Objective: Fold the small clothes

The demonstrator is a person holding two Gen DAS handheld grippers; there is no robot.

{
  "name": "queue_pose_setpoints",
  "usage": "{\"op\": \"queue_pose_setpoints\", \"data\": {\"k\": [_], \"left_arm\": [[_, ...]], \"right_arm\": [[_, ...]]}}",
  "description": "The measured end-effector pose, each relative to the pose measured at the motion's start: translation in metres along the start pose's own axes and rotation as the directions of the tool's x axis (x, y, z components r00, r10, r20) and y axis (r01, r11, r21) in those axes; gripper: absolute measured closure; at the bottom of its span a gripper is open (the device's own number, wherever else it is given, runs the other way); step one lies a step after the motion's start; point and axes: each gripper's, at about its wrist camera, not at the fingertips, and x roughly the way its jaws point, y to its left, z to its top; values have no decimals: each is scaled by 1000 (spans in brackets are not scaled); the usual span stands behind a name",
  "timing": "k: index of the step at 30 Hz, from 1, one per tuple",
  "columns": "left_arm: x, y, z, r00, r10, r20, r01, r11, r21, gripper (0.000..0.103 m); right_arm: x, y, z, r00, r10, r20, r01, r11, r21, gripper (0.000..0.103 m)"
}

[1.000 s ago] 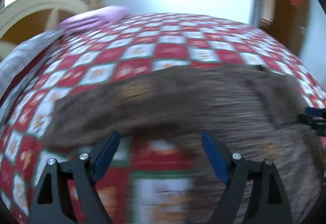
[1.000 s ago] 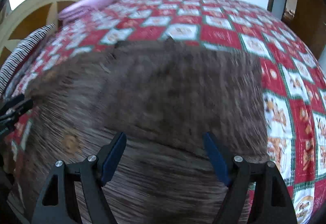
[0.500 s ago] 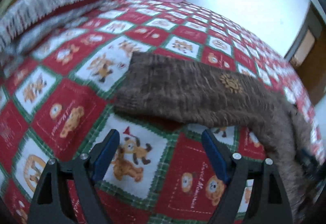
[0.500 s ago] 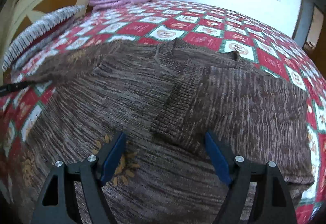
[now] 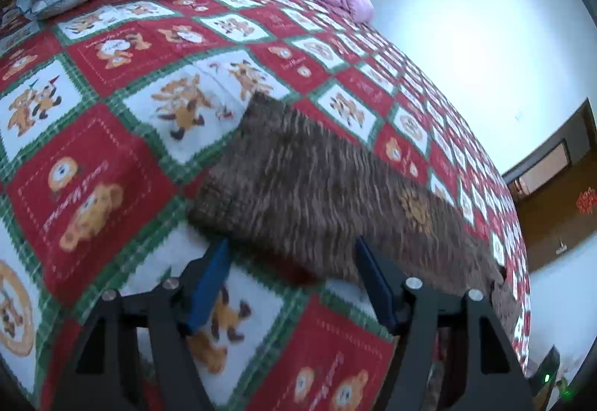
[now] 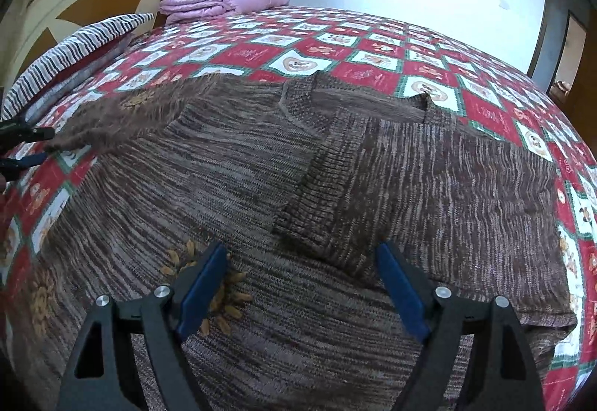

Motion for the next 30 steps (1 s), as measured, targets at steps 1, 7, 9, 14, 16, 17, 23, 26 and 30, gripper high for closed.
{"op": "queue_pose_setpoints", "data": {"k": [1, 7, 9, 14, 16, 17, 23, 26, 30], "left_arm": [[3, 1, 3, 1000, 1, 7, -1, 1000, -7, 33], [12, 7, 17, 1000, 12, 25, -12, 1000, -12, 95], [13, 11, 18, 1000, -4, 4, 4, 1000, -13, 95], [-2, 9, 26, 999, -9, 38, 8, 1000, 5, 95], [-8, 5, 31, 999, -19, 49, 18, 1000, 12, 95], [-8, 3, 33, 998, -19, 52, 18, 1000, 18, 95], [-13, -13, 44, 997, -16, 75, 14, 999, 31, 95], [-17, -29, 46, 995, 5, 100, -13, 998, 69, 95], [-27, -56, 49, 990, 6, 142, -25, 991, 130, 95]], "right_arm": [[0, 1, 0, 1000, -4, 0, 4, 1000, -3, 19], [-1, 1, -1, 1000, -4, 3, 4, 1000, -2, 19], [0, 1, -1, 1000, -1, 4, 1, 1000, 0, 19], [-2, -1, 0, 1000, 9, 8, -9, 1000, 4, 19], [-8, -7, 2, 999, 51, 18, -51, 998, 28, 19], [-14, -11, 3, 997, 74, 29, -76, 996, 47, 19], [-54, -26, 4, 995, 79, 67, -83, 995, 59, 19], [-71, -38, -3, 996, 54, 77, -58, 997, 56, 19], [-92, -61, -20, 995, 20, 103, -29, 996, 82, 19]]}}
